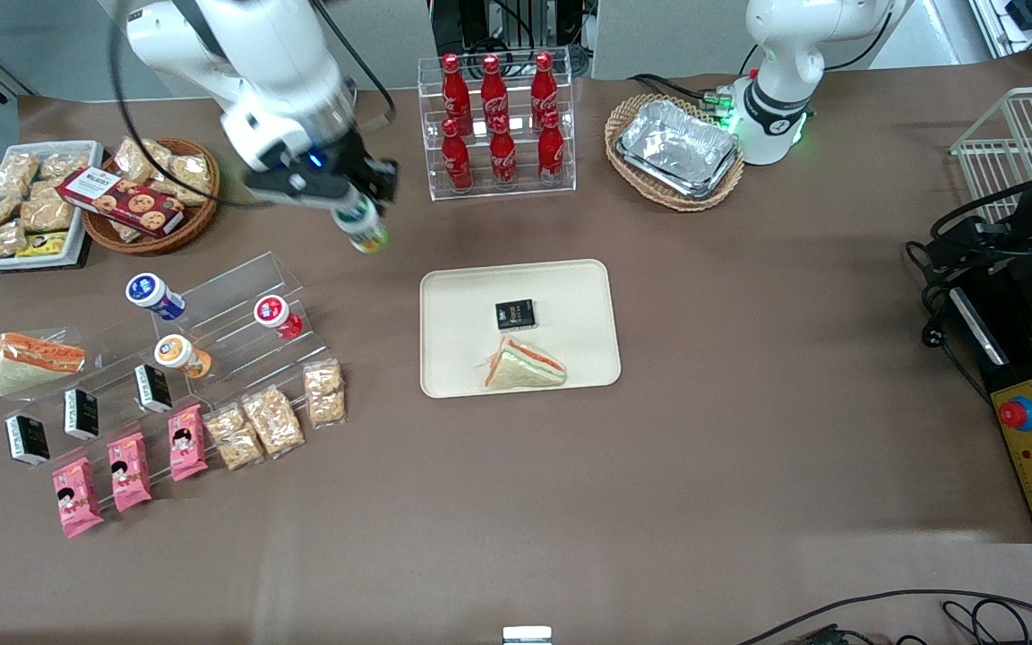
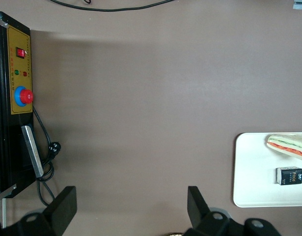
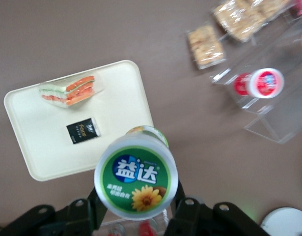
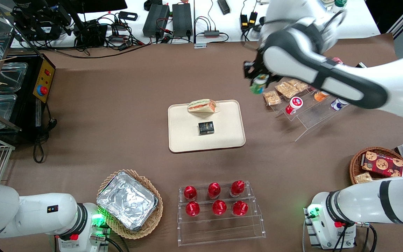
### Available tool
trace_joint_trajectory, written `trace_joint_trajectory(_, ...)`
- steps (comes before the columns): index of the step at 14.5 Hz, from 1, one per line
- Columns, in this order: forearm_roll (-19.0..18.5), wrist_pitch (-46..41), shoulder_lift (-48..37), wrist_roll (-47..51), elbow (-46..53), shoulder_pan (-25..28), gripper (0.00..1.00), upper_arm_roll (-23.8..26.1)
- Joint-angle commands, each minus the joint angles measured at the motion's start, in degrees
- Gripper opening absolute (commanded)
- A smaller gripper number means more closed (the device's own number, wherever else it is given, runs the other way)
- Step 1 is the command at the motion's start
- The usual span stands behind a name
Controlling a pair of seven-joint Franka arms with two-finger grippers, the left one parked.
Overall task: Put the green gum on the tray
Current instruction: 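Carry the green gum bottle over the cream tray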
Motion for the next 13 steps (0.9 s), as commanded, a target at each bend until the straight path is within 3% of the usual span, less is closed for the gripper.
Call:
trace_joint_trajectory(1, 0.4, 19.8, 5.4, 5.6, -12.3, 1.6, 0.41, 3.5)
trace_joint_trajectory(6, -2.4, 37.2, 18.2, 7.6, -18.4, 6.0, 0.41, 3.5)
trace_joint_trajectory(10, -20.0, 43.9, 27.6, 19.6, -18.2, 6.4, 0.41, 3.2)
trace_joint_trajectory(13, -29.4, 45.4, 30.4, 27.4, -17.9, 6.6, 0.42, 3.2)
